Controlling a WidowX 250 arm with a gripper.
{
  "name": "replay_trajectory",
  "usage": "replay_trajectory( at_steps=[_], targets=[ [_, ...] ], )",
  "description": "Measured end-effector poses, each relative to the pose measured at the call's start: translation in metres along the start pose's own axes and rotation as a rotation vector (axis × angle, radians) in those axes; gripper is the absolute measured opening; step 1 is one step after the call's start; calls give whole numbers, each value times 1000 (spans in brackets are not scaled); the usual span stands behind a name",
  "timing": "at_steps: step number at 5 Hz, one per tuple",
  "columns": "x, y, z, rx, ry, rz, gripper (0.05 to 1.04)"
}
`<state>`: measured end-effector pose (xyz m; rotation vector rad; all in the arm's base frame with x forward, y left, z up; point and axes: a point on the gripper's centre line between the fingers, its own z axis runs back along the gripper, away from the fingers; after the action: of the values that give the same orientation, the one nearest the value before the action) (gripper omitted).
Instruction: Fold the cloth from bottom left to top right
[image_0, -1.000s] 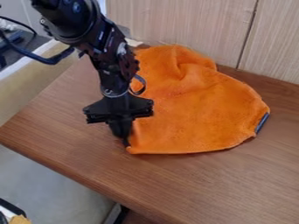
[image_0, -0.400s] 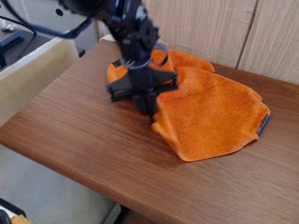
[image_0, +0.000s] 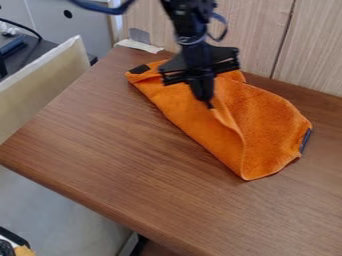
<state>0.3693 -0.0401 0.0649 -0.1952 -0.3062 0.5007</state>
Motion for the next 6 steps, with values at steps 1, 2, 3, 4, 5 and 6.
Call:
replay_trajectory(
  at_steps=[1,2,3,4,5,6],
  targets=[
    [16,-21,-23,-18,32,-36,67],
    [23,-33,-47,-5,55,-84,67],
    [24,-39,-69,-4,96,-118,92],
    [25,-40,-69,10,119,-129,253],
    [25,-39,-71,9,109,-129,515],
    [20,-38,-72,12,115,-135,810]
  ],
)
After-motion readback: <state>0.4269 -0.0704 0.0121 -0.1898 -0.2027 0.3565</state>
